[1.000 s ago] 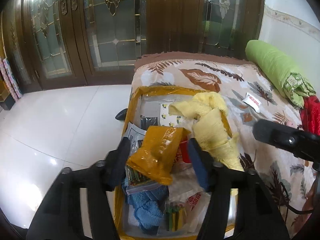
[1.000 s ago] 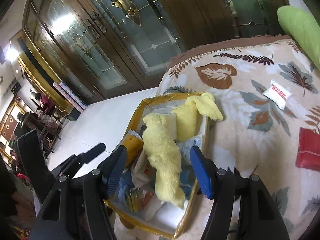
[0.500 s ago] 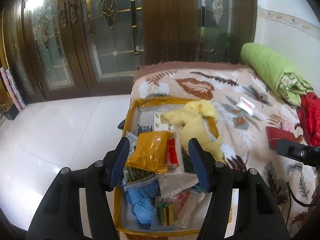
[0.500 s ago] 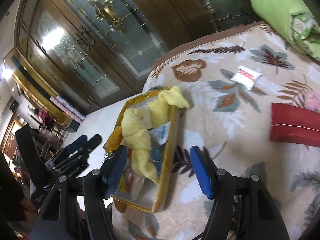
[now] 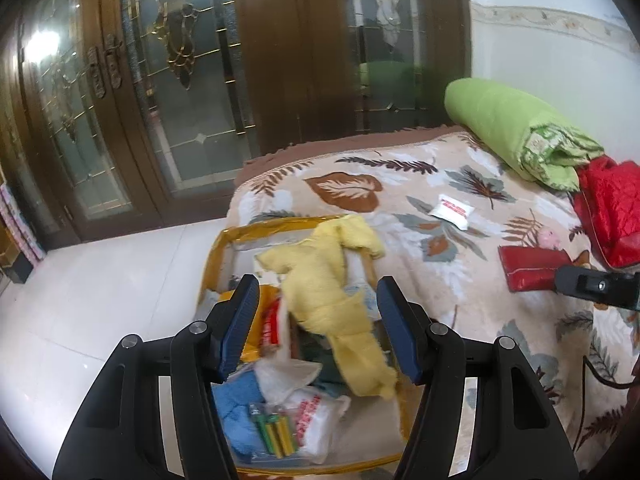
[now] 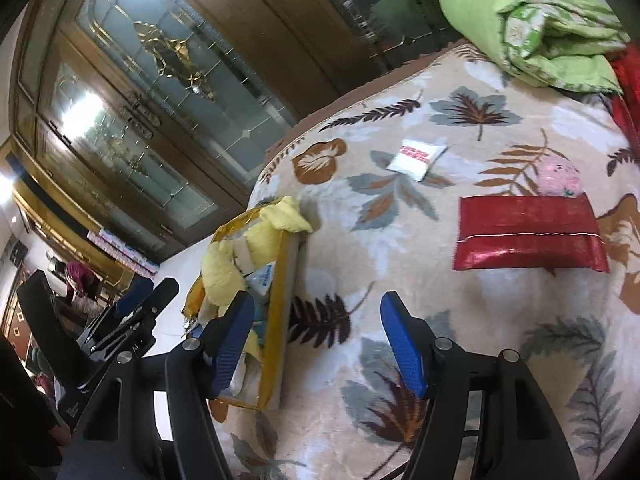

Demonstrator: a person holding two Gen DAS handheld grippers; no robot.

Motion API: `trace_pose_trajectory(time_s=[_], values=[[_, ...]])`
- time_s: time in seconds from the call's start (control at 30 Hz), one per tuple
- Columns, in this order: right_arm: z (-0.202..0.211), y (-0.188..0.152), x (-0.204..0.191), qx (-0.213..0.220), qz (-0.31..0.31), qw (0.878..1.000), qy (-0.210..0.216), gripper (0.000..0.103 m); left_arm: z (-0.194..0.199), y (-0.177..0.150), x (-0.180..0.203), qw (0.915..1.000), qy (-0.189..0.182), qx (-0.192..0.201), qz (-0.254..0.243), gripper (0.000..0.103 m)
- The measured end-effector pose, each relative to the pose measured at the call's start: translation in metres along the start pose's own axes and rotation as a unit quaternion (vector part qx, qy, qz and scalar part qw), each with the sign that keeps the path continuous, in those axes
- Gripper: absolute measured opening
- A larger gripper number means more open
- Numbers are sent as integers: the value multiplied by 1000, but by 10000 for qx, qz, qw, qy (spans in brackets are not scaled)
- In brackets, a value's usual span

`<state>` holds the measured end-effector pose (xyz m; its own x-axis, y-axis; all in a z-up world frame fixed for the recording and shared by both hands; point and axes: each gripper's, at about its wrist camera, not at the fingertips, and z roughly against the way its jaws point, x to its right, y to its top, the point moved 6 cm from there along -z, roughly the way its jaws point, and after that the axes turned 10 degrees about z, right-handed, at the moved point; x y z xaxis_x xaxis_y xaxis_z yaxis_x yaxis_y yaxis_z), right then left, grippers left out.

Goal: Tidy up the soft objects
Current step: 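Move both open grippers back toward the white sachet and red pouch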

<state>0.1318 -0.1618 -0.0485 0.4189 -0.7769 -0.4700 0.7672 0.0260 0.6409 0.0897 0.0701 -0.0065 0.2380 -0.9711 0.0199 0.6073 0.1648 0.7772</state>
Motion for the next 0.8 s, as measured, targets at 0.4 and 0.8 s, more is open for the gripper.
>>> trace_pose_trajectory(time_s=[0.4,0.8], values=[[16,1,45,123,94,9985,-528,71,-28,-3,53,9981,-506,-284,-202,62],[14,3,111,-20,-177,9938,-1094,71,-130,29,149,9784,-1675,-1141,-400,71]])
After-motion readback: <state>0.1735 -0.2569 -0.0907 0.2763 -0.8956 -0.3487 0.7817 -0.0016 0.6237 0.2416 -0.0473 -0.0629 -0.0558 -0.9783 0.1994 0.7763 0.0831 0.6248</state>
